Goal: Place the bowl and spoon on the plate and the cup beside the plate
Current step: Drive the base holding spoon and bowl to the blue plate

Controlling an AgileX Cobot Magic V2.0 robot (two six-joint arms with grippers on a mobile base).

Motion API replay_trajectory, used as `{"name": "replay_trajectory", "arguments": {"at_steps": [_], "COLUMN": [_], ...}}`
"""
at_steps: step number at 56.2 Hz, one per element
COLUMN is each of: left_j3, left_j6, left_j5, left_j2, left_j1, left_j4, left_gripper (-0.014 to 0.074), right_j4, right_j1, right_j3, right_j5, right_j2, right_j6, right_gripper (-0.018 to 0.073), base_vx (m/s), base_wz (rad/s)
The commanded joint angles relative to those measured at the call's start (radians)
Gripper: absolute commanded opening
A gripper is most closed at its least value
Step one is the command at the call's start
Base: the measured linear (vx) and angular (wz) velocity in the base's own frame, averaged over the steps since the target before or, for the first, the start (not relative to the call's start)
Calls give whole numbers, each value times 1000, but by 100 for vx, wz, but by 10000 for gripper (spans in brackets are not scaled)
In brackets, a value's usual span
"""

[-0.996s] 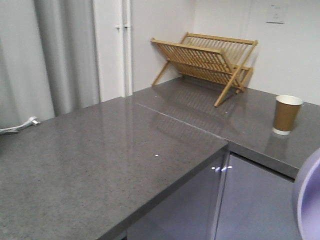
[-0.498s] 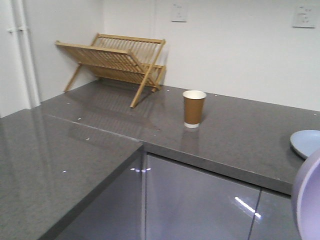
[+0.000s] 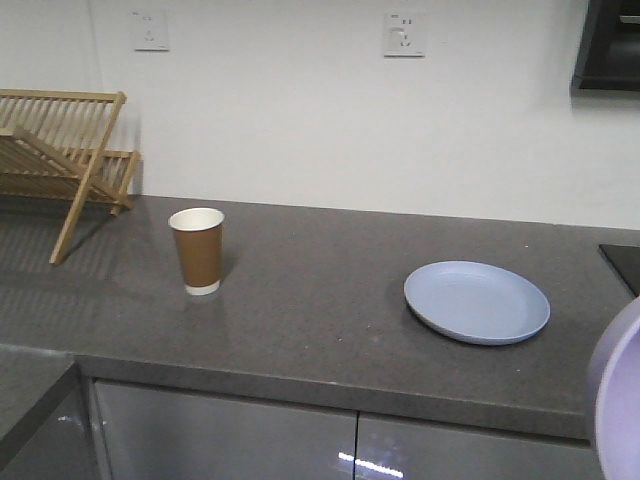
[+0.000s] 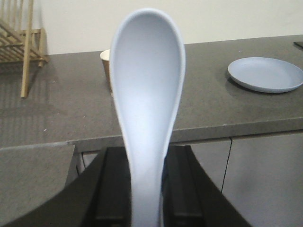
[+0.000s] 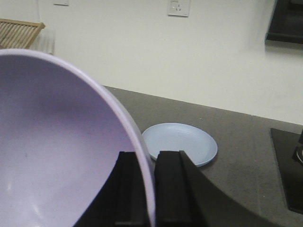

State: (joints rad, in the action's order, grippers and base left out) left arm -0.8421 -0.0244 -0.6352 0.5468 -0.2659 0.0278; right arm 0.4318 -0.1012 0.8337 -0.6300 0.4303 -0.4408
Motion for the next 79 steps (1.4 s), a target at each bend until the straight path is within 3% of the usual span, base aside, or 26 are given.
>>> {"name": "replay_trajectory", "arguments": {"at_steps": [1,79], "left_j3": [-23,-23], "left_j6": [3,3], "left_j5": [75,75], "left_j2": [4,4], "left_j1": [-9,-9], "left_j4": [9,9], "left_gripper": [0,0], "right_j4": [18,18], "right_j1": [-1,-1], "right_j3": [27,27], "right_j5": [82,83], "right_j2": [11,11], "right_j6": [-4,-4], "right_gripper": [-8,-8], "base_vx": [31,29], "base_wz": [-38,-10]}}
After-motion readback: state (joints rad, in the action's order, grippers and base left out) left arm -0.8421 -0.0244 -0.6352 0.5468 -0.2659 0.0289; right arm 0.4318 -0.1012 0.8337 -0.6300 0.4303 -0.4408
